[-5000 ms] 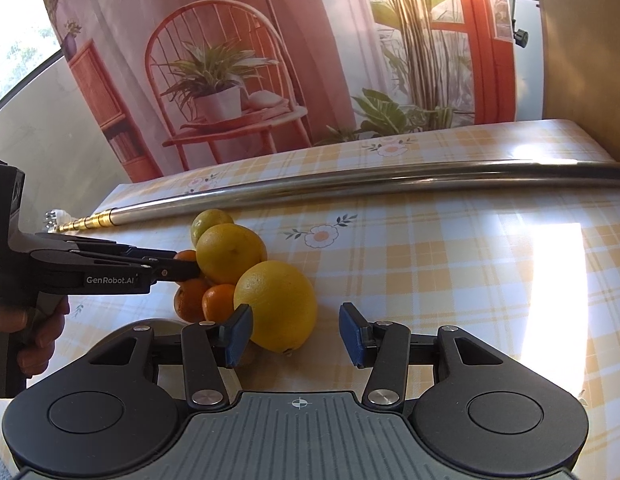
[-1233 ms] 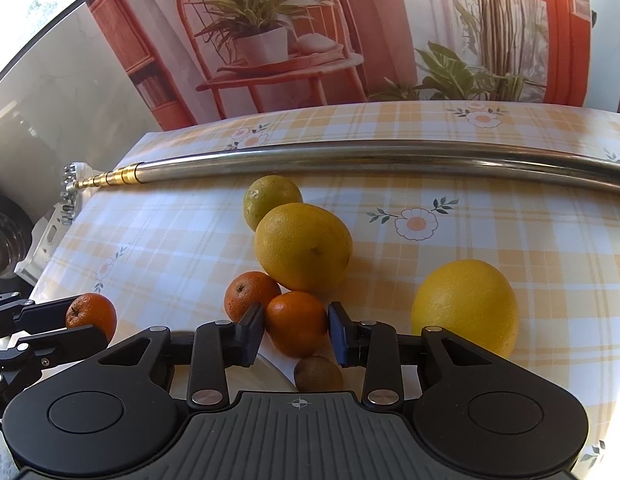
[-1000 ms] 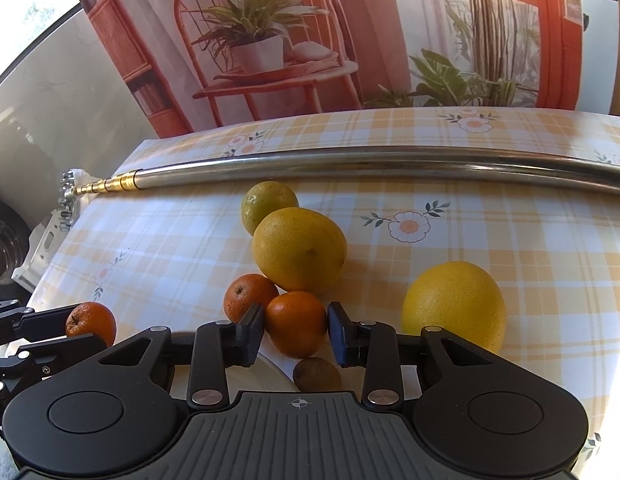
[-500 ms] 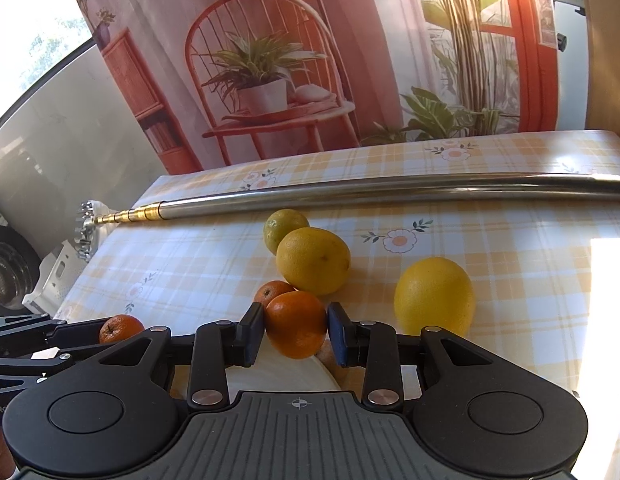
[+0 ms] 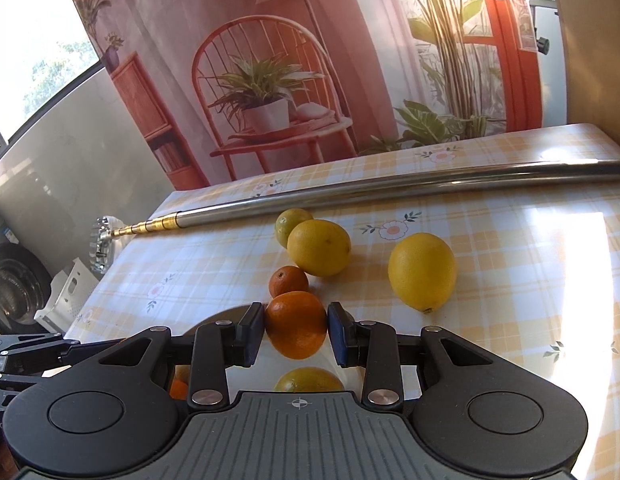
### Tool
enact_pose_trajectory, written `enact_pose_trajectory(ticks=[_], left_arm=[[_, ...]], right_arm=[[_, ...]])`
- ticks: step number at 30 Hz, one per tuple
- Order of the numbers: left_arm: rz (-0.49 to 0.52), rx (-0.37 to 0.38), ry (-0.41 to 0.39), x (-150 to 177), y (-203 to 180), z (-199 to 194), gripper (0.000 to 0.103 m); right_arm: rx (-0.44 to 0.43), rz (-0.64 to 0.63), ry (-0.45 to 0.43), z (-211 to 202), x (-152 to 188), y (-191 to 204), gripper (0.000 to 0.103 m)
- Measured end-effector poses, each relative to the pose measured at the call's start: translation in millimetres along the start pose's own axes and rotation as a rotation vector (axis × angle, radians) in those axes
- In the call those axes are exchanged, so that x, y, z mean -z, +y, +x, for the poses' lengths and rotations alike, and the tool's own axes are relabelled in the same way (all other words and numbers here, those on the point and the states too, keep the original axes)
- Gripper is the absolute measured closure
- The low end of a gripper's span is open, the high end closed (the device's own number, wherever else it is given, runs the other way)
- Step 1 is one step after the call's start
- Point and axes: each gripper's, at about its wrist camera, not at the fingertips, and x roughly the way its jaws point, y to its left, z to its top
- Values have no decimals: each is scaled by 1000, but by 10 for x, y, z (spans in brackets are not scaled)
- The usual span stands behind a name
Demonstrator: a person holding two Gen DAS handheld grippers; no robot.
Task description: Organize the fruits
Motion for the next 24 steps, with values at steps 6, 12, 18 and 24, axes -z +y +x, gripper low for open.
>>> enact_pose_trajectory(ticks=[6,12,18,24], left_arm=[[1,-2,34,145,-19,-65,68],[13,-2,64,235,-50,-61,68],[33,-16,100,277,-76,-4,68],[30,-20,117,302,-66,35,68]], right_arm=[[-7,-1,-3,-70,85,30,72],[-4,9,0,-96,139,16,72],[4,26,-1,-97,151,-29,72],[10,39,1,-72,165,-62,72]])
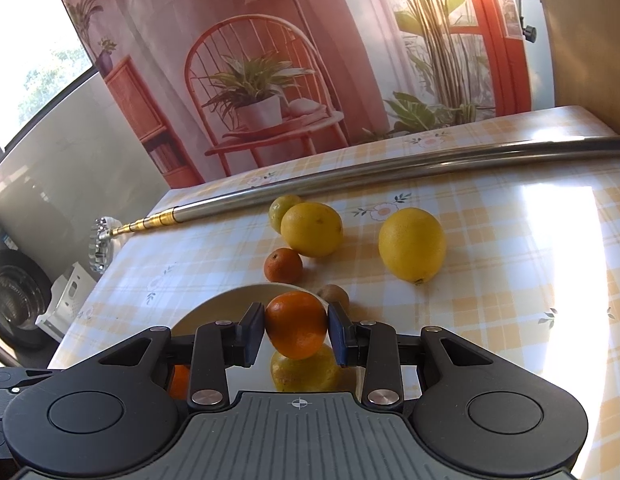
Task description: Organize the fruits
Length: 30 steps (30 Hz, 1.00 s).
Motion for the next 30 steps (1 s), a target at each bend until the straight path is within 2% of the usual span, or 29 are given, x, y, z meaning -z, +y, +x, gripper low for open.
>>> enact_pose_trajectory(ticks=[12,30], left_arm=[[33,-32,23,38,-44,75,68],[73,-64,6,45,-75,125,65]], right_arm=[[5,15,-4,1,9,-34,72],[12,36,-5,28,13,-77,72]])
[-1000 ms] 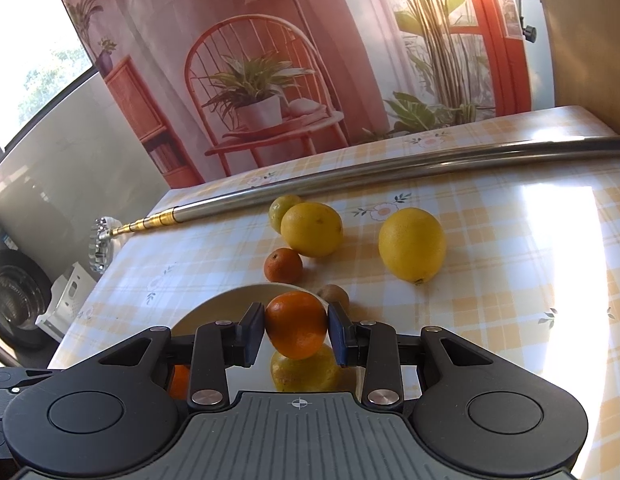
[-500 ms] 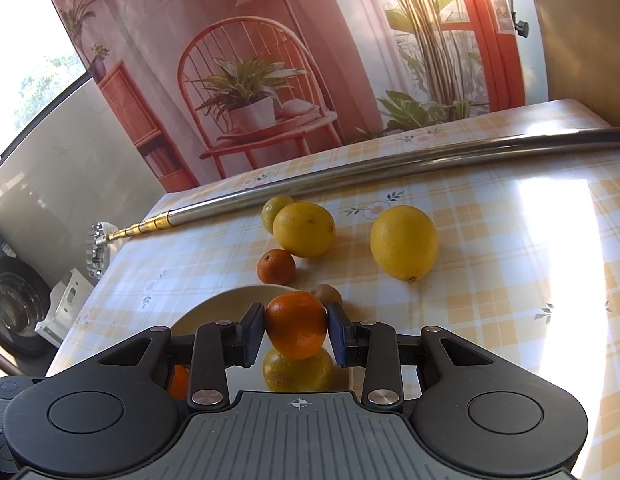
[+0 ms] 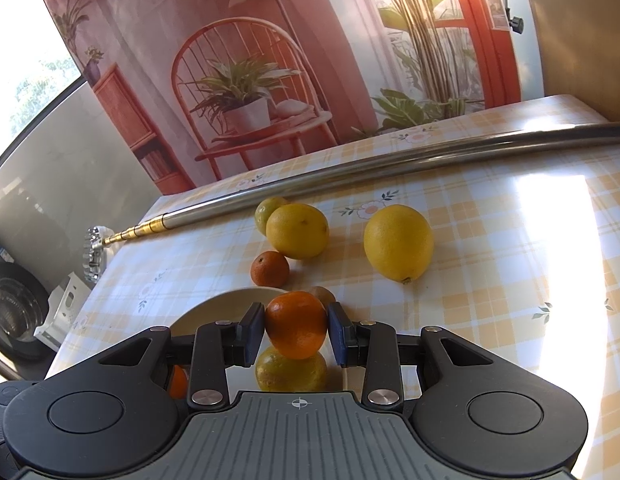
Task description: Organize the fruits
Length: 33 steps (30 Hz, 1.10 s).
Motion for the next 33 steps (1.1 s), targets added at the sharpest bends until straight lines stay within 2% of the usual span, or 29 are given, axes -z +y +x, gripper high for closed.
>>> enact_pose_trajectory(ticks=[13,17,22,27,33], left_arm=[[-27,-29,-69,-7,49,-71,51],[-52,-58,-111,-14,84,-123,42],[-97,-92,-150,-33,153,-170,39],[-113,-119,-170,-45,167,-194,25],[-121,-129,-166,-44,185,-192,13]], right_arm=[[4,-29,15,118,-52,58,72],[11,-67,29,213,-83,99,72],[27,-91,56,350,-93,133,72],[27,-96,68,400,-65,154,72],[30,-97,71,402,-52,142,71]])
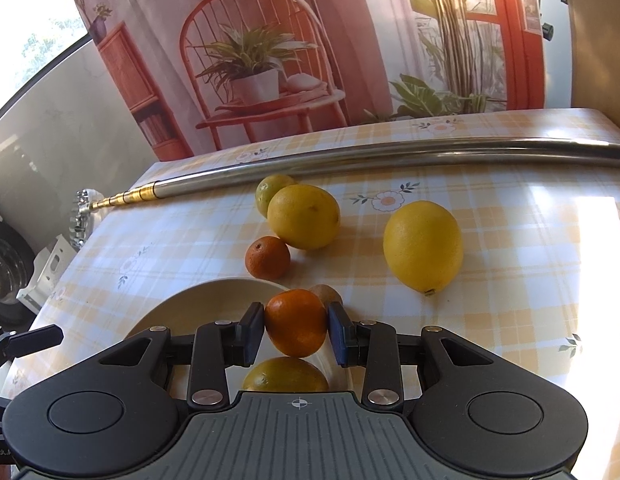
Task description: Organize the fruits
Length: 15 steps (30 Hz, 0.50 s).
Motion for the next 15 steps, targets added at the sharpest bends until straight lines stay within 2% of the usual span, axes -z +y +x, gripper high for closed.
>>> enact_pose_trajectory(ticks=[9,12,15], left_arm=[[-21,-11,15,9,50,10,10],[-18,-6,11,10,40,-2,10],[-10,-4,10,9,24,-3,10]], right_arm=[[6,6,-3,-5,23,-7,70],[11,13,5,8,26,-19,65],[12,14,5,12,32,-16,65]])
